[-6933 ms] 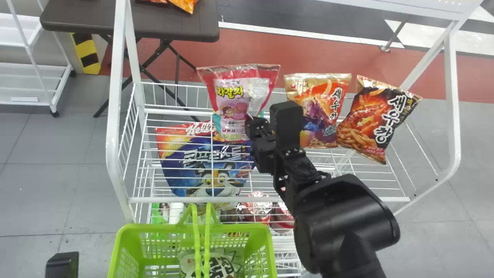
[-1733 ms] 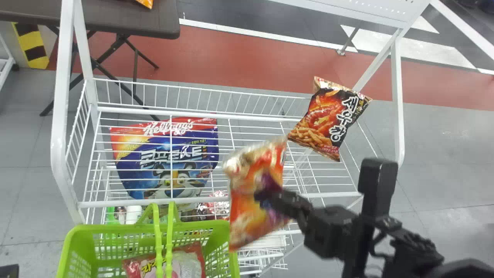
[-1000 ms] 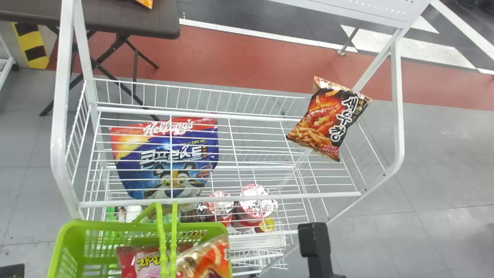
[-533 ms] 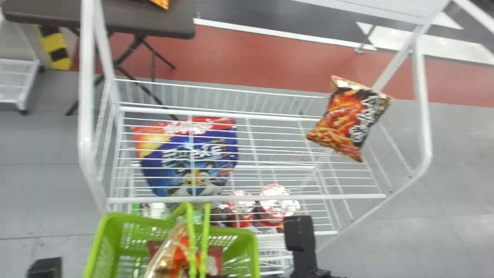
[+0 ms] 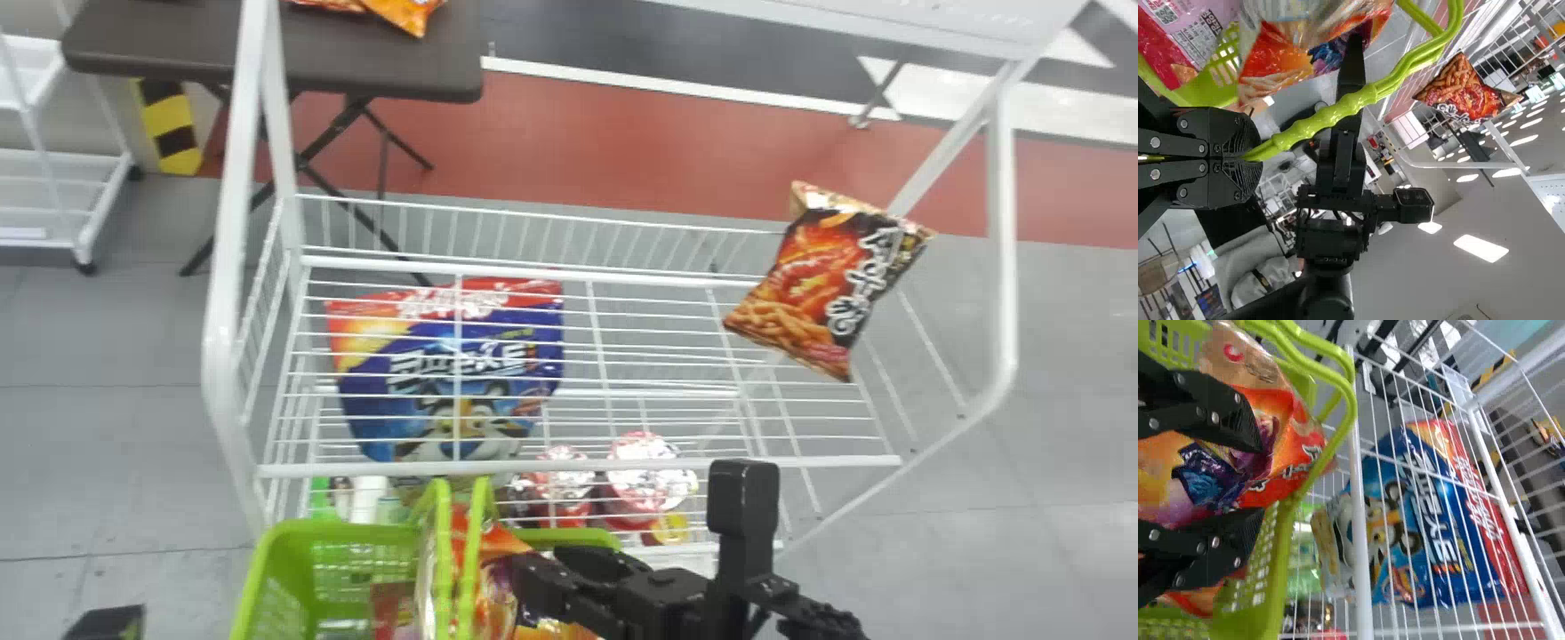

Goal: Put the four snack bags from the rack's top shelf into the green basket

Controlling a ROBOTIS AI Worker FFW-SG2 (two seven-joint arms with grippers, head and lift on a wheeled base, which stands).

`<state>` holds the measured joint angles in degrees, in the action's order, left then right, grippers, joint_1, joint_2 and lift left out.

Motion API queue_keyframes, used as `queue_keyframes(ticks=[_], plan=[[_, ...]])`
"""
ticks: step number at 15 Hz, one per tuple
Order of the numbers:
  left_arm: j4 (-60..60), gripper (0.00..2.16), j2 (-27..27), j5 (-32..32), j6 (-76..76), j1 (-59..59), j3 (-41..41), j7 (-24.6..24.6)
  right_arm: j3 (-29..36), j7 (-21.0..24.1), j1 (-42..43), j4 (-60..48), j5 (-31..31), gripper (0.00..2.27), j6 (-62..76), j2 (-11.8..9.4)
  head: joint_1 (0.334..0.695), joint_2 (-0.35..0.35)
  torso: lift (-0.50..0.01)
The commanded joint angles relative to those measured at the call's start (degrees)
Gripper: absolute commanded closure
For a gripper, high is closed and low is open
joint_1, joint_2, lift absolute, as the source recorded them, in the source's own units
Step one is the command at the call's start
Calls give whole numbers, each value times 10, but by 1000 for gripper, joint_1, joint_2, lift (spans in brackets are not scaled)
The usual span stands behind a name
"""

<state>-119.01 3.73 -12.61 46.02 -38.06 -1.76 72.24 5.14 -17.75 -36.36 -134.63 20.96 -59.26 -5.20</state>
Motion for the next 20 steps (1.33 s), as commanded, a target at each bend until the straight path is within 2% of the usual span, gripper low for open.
queue_keyframes(ticks=[1, 5, 8, 10, 13, 17, 20], plan=[[0, 2121, -1, 2, 0, 0, -2, -1, 29, -11, 2, -5, 0, 49, 13, -1, 695, -336, 0], [1, 2118, -3, 4, 0, 0, -2, 0, 59, 4, 21, 20, -15, 49, 231, 1, 695, -350, 0], [1, 2118, -2, 6, 0, 0, -3, 0, 67, 60, 95, 78, -74, 49, 324, 2, 695, -350, 0], [1, 2118, 0, 6, 0, 0, -3, -1, 67, 123, 141, 124, -116, 49, 373, 3, 695, -350, 0], [1, 2118, 3, 5, 0, 0, -3, -2, 90, 206, 213, 198, -152, 49, 382, 2, 695, -350, 0], [4, 2121, 4, 5, 0, 4, -3, -3, 131, 215, 297, 292, -179, 63, 356, -7, 695, -350, 0], [7, 2121, 3, 6, 0, 5, -3, -3, 136, 220, 338, 337, -196, 63, 273, -10, 695, -350, 0]])
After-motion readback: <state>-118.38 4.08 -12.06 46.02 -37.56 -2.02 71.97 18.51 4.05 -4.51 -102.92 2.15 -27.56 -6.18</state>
